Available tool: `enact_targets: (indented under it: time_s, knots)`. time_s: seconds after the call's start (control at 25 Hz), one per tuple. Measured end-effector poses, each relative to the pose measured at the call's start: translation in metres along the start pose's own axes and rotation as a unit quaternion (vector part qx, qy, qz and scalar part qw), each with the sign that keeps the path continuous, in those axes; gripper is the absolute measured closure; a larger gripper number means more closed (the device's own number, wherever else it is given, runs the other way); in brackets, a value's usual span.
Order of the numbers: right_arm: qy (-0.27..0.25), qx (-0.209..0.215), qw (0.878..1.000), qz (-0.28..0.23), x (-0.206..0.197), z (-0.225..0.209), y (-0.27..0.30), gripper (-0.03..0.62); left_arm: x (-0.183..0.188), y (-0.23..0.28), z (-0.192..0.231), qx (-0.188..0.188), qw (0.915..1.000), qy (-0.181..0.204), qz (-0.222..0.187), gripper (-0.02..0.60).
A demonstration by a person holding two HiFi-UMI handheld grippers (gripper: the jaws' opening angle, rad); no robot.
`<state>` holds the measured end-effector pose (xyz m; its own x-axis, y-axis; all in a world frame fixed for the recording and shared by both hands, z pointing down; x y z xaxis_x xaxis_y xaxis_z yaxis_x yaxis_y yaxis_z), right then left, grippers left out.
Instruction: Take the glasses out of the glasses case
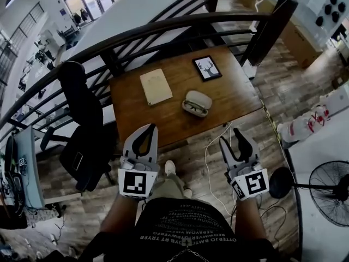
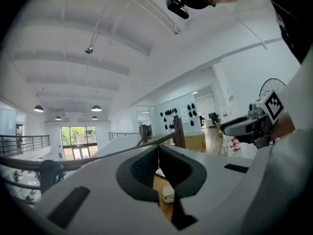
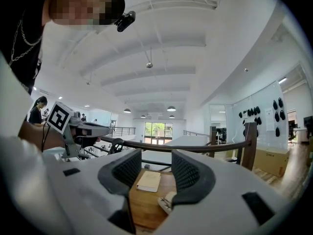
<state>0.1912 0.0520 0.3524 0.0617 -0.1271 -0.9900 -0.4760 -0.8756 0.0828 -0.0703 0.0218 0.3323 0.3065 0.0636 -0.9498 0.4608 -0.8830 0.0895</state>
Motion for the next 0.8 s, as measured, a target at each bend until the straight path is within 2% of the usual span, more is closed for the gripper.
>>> enact_targets:
  time_s: [0.36, 0.8]
  knots:
    - [-0.004, -0.006, 1.0, 0.002, 0.011, -0.013, 0.055, 0.414, -0.005, 0.046, 0.038, -0.007, 1.0, -0.003, -0.003, 0.552]
    - [-0.007, -0.029, 1.0, 0.003, 0.021, -0.024, 0.113, 0.414, -0.009, 0.104, 0.082, -0.034, 0.9993, -0.001, -0.014, 0.552]
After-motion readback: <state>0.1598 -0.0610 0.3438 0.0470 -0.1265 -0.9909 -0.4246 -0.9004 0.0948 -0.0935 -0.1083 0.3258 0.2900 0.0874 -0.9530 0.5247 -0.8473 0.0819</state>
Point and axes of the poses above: the fingertips, and each gripper's own axes: y forward along the fingers, z to its left, x out of its top, the point moved 6 cm from there along -y, backward along the fingers, and after that the axes turned 9 degrees about y, right-handed, at the moved point
